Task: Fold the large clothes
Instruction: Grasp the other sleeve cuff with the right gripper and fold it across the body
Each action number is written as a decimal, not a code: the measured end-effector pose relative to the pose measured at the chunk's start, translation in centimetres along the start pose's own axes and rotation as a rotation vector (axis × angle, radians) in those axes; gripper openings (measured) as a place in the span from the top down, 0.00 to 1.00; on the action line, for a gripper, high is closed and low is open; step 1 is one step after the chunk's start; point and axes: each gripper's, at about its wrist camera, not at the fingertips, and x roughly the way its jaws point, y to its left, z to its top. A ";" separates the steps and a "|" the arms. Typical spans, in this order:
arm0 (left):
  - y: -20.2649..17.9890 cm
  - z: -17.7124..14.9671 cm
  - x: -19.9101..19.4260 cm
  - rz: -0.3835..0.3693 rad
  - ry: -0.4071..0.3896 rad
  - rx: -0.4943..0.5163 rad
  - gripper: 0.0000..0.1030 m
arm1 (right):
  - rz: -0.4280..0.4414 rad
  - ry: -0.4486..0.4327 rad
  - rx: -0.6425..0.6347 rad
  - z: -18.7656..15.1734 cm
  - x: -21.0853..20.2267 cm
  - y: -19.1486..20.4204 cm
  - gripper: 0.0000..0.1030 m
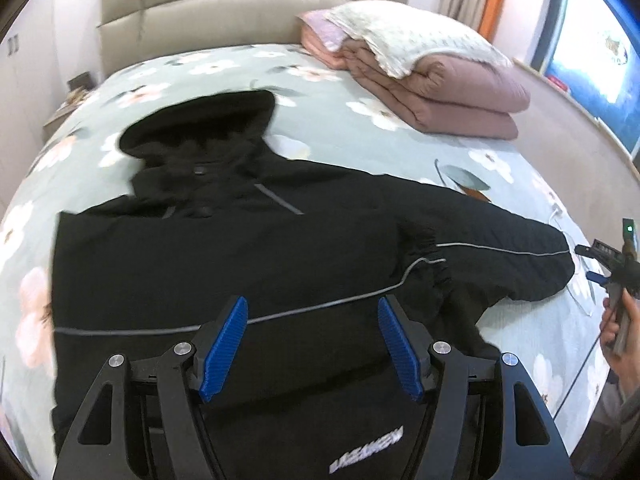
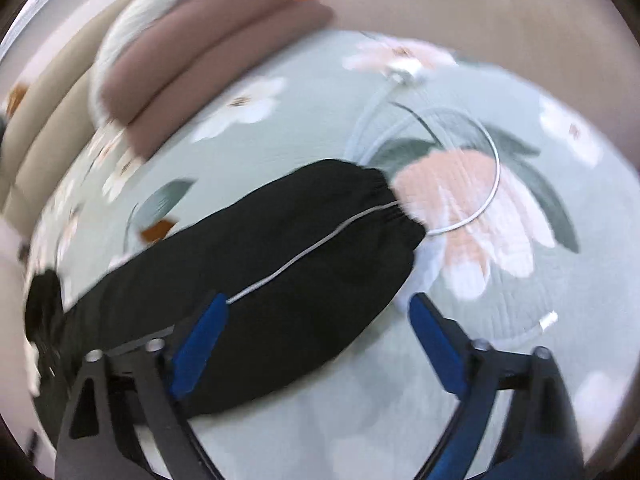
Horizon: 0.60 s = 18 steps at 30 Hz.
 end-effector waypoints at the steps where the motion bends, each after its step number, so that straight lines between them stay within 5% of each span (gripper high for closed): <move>1: -0.7 0.1 0.9 -0.008 0.011 0.002 0.33 | -0.009 0.015 0.022 0.8 1.0 -1.2 0.12; 5: -2.8 0.6 4.3 -0.018 0.065 -0.001 0.33 | 0.033 0.083 0.105 1.8 4.5 -4.3 0.14; 10: -4.3 1.0 6.3 -0.029 0.080 -0.008 0.33 | 0.087 0.085 0.071 2.5 5.4 -3.6 0.46; 13: -3.8 1.4 6.9 -0.009 0.084 -0.032 0.33 | 0.027 0.030 -0.022 2.4 3.5 -1.5 0.67; 18: -0.7 1.8 6.5 0.033 0.075 -0.131 0.33 | 0.173 -0.035 -0.155 1.0 -1.8 3.3 0.73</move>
